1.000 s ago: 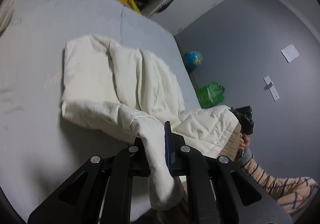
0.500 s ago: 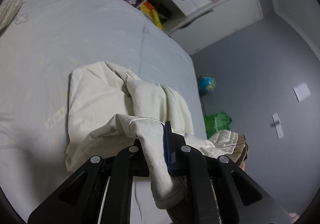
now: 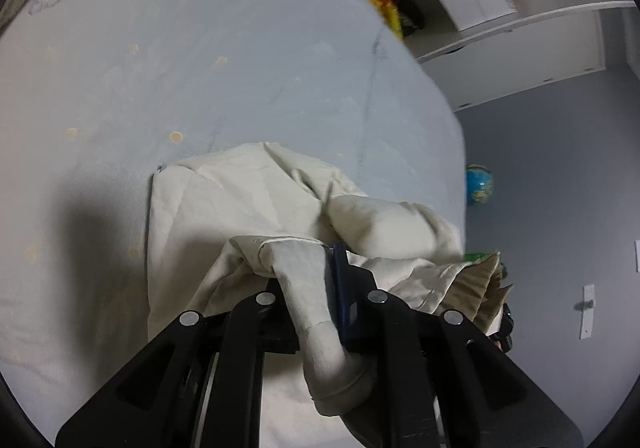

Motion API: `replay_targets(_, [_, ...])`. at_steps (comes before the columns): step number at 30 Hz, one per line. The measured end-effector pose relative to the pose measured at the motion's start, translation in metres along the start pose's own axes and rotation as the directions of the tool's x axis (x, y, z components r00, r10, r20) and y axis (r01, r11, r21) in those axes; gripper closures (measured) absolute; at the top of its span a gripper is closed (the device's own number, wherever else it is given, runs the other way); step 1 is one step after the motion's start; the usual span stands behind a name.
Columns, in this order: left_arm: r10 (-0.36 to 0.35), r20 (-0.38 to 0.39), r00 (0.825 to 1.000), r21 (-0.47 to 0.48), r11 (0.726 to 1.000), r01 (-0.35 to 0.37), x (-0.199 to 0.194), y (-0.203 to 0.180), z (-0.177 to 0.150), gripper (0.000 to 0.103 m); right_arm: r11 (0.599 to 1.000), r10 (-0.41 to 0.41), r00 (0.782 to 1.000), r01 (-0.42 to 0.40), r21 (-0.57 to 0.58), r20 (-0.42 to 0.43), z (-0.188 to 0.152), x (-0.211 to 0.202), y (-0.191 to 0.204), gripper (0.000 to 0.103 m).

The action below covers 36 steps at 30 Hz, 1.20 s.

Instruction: Fold large clothes

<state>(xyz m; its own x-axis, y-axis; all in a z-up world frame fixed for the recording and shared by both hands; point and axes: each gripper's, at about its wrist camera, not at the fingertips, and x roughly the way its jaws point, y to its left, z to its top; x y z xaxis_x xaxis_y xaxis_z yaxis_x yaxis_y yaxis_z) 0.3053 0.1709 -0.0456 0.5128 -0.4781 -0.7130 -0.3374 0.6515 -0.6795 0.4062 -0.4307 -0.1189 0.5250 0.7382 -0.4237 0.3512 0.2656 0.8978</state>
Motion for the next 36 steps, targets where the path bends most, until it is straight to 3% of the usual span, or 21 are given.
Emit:
replay_targets(5, [0.028, -0.023, 0.999, -0.021, 0.999, -0.028, 0.024, 0.009, 0.008, 0.089, 1.000, -0.028, 1.000, 0.028, 0.001, 0.013, 0.005, 0.014, -0.012, 0.089])
replay_targets(10, [0.030, -0.024, 0.999, -0.079, 0.996, -0.031, 0.022, 0.011, 0.001, 0.087, 0.999, -0.045, 0.999, 0.045, 0.004, -0.012, 0.007, 0.017, -0.013, 0.086])
replay_targets(14, [-0.047, 0.032, 0.998, -0.067, 0.997, 0.049, -0.006, 0.005, -0.006, 0.063, 1.000, 0.027, 0.999, -0.027, 0.005, -0.023, 0.003, 0.002, 0.000, 0.053])
replay_targets(15, [-0.075, 0.049, 0.996, -0.060, 0.995, 0.078, -0.015, 0.002, -0.008, 0.046, 0.998, 0.056, 0.998, -0.056, -0.007, -0.014, 0.001, -0.007, 0.006, 0.047])
replay_targets(16, [-0.107, 0.087, 0.991, -0.043, 0.993, 0.111, -0.034, -0.002, -0.012, 0.038, 0.997, 0.077, 0.997, -0.077, -0.014, -0.001, -0.001, -0.014, 0.010, 0.045])
replay_targets(18, [-0.094, 0.149, 0.984, -0.013, 0.995, 0.097, -0.060, -0.008, -0.017, 0.016, 0.993, 0.115, 0.993, -0.114, -0.036, 0.030, -0.005, -0.030, 0.019, 0.038])
replay_targets(21, [-0.063, 0.213, 0.975, 0.023, 0.998, 0.059, -0.090, -0.019, -0.018, 0.015, 0.984, 0.150, 0.988, -0.144, -0.109, 0.045, -0.017, -0.051, 0.040, 0.037])
replay_targets(24, [-0.001, 0.229, 0.973, 0.090, 0.996, -0.020, -0.096, -0.043, -0.027, 0.015, 0.966, 0.115, 0.993, -0.107, -0.237, 0.020, -0.037, -0.055, 0.070, 0.037])
replay_targets(26, [0.053, 0.218, 0.974, 0.190, 0.977, -0.095, -0.087, -0.069, -0.040, 0.015, 0.939, 0.072, 0.997, -0.065, -0.337, 0.010, -0.051, -0.050, 0.090, 0.037])
replay_targets(29, [0.125, 0.225, 0.966, 0.339, 0.920, -0.198, -0.059, -0.107, -0.065, 0.015, 0.841, -0.074, 0.997, 0.070, -0.537, 0.014, -0.087, -0.029, 0.122, 0.037])
replay_targets(31, [0.182, 0.257, 0.949, 0.445, 0.850, -0.283, -0.035, -0.135, -0.084, 0.015, 0.725, -0.186, 0.981, 0.171, -0.667, 0.049, -0.116, -0.011, 0.141, 0.037])
replay_targets(32, [0.192, 0.266, 0.945, 0.474, 0.828, -0.301, -0.026, -0.144, -0.089, 0.015, 0.670, -0.224, 0.972, 0.203, -0.714, 0.066, -0.129, -0.002, 0.147, 0.037])
replay_targets(33, [0.203, 0.279, 0.939, 0.510, 0.797, -0.324, -0.013, -0.157, -0.096, 0.015, 0.591, -0.266, 0.960, 0.234, -0.772, 0.087, -0.146, 0.010, 0.155, 0.037])
replay_targets(36, [0.225, 0.315, 0.922, 0.565, 0.736, -0.372, 0.019, -0.178, -0.107, 0.015, 0.429, -0.331, 0.932, 0.288, -0.856, 0.148, -0.183, 0.035, 0.161, 0.038])
